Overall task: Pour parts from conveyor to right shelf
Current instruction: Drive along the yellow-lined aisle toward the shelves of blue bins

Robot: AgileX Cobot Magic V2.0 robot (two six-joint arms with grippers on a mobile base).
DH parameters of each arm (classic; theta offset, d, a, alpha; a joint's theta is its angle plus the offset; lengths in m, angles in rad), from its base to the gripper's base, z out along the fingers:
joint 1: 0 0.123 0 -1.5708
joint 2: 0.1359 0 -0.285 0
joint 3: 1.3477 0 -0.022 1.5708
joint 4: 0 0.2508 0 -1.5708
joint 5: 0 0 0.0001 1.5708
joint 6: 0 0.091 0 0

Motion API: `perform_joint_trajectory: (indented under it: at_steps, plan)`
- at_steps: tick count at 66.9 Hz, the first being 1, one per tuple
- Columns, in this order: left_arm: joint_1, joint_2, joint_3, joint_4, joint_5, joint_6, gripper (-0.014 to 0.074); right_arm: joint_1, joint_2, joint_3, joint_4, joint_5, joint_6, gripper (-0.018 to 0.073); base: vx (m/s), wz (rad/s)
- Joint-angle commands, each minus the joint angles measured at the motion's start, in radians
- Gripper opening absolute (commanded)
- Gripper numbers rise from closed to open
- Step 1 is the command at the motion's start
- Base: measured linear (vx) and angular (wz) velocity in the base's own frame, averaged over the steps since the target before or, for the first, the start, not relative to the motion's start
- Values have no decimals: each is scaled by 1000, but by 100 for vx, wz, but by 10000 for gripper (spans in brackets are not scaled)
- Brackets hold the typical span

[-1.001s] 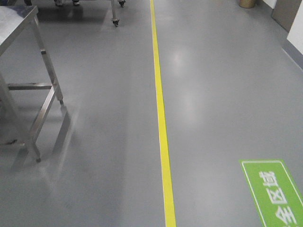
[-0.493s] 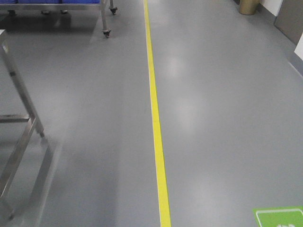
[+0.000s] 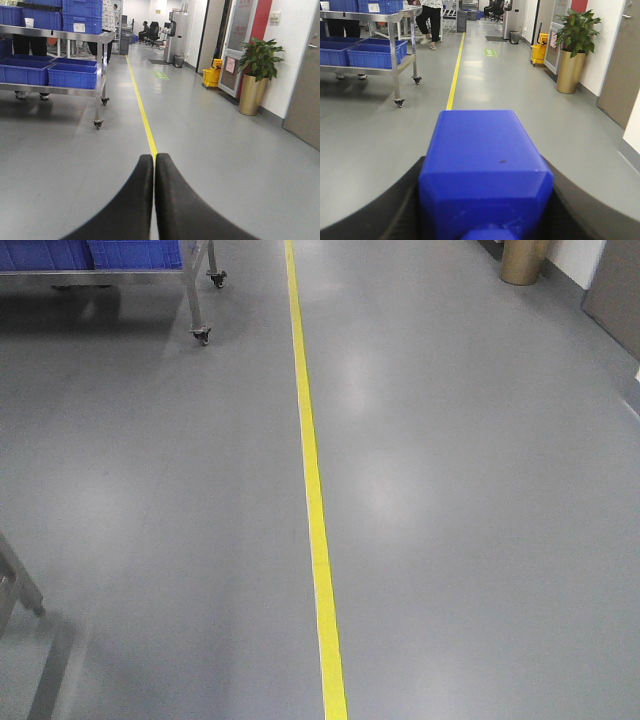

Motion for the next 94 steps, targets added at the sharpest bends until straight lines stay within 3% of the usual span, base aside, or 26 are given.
perform_joint_trajectory:
  at_steps: [1,94]
  plan:
    - [-5,-8,22,-9,-74,-4,-6,0,13,-27,-4,-82,-6,-4,70,4]
    - [-5,-8,22,-9,-74,-4,-6,0,13,-27,-4,-83,-6,-4,71,6]
